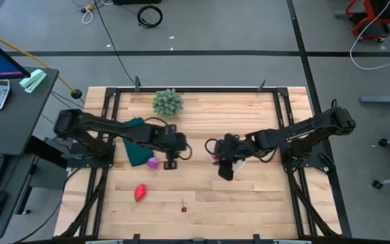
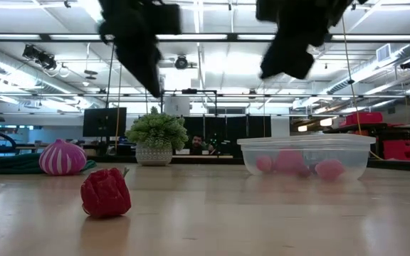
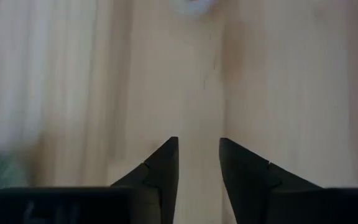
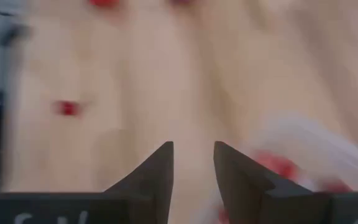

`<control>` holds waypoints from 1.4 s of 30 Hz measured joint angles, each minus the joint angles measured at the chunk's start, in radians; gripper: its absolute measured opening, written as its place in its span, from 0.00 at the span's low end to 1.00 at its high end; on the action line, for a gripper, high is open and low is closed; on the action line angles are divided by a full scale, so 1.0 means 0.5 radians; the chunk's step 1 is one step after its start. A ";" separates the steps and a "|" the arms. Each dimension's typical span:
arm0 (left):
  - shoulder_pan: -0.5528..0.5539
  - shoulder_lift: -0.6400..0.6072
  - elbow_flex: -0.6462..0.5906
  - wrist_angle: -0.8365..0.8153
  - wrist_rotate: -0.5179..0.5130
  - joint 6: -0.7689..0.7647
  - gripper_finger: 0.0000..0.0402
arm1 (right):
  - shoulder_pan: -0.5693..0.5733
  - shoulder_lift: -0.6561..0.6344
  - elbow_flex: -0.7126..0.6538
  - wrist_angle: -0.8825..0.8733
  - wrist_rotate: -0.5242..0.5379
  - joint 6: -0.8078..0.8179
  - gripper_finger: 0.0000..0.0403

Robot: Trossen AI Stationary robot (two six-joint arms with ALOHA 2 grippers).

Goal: Pick and placing Produce into tupperware
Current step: Put the cherry into the transparent bin

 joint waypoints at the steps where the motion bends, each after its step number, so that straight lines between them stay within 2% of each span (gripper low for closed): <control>1: -0.001 -0.061 0.000 -0.118 -0.028 -0.040 0.29 | 0.001 0.000 -0.011 0.115 -0.079 -0.056 0.30; 4: -0.001 -0.253 0.000 -0.337 -0.092 -0.116 0.27 | 0.008 -0.001 -0.014 0.431 -0.210 -0.186 0.30; 9: -0.001 -0.553 0.000 -0.647 -0.116 -0.346 0.24 | 0.098 0.009 -0.005 0.818 -0.224 -0.342 0.30; 14: -0.057 -0.763 -0.003 -0.859 -0.130 -0.575 0.22 | 0.250 0.080 -0.007 0.884 -0.225 -0.316 0.30; 18: -0.117 -0.840 -0.004 -0.884 -0.134 -0.613 0.20 | 0.400 0.276 -0.009 0.984 -0.145 -0.127 0.30; 22: -0.137 -0.861 -0.004 -0.867 -0.141 -0.613 0.19 | 0.482 0.521 -0.007 1.307 -0.089 -0.124 0.30; 26: -0.136 -0.859 -0.005 -0.870 -0.159 -0.611 0.19 | 0.456 0.749 -0.008 1.519 -0.055 -0.082 0.30; 31: -0.135 -0.859 -0.005 -0.875 -0.255 -0.608 0.18 | 0.363 0.920 0.022 1.610 -0.037 0.028 0.30; 35: -0.135 -0.859 -0.005 -0.874 -0.264 -0.588 0.17 | 0.279 1.059 0.108 1.612 -0.154 0.140 0.30; 42: -0.134 -0.859 -0.005 -0.873 -0.264 -0.589 0.17 | 0.230 1.353 0.397 1.609 -0.600 0.139 0.30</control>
